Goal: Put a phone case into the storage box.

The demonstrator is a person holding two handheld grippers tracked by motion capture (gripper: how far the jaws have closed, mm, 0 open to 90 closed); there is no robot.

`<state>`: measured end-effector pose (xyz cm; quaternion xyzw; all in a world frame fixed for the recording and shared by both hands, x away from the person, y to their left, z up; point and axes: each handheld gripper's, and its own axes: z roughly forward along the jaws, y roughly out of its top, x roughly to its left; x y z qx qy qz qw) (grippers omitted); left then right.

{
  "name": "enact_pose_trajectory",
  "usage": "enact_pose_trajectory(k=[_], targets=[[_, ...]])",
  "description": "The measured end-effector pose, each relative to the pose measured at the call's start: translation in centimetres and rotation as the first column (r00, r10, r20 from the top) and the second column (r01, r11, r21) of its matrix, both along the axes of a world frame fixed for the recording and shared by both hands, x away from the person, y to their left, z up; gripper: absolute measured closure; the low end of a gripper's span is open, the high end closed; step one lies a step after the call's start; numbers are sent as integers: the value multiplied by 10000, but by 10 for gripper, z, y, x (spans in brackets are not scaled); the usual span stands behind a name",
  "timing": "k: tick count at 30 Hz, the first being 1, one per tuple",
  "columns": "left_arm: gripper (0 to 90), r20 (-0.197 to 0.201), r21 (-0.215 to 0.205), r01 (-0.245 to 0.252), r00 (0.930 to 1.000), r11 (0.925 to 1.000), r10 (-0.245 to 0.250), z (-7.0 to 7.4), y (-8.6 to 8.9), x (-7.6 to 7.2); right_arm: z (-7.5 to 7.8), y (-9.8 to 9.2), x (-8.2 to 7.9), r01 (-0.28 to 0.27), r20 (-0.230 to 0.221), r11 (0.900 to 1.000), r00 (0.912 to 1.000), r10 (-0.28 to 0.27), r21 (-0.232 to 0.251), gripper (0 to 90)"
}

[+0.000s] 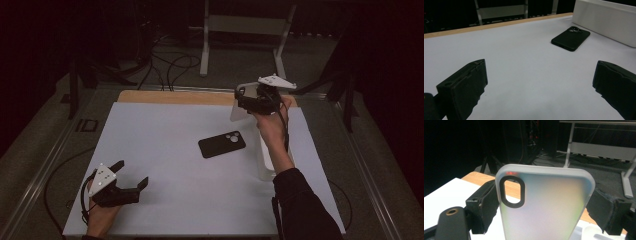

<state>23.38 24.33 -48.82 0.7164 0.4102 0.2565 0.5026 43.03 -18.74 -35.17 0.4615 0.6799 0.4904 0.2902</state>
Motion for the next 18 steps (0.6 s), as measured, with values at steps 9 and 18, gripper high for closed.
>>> enact_pose_trajectory(k=[9,18], targets=[[0,-24,5,9,10000,10000,-9,0,-1,0,-1,-19,11,758,-112,9971,9971,-758,-64,168],[0,-2,1,-18,10000,10000,18,0,0,0,-2,-31,22,1167,-170,9927,9930,-1173,-316,168]])
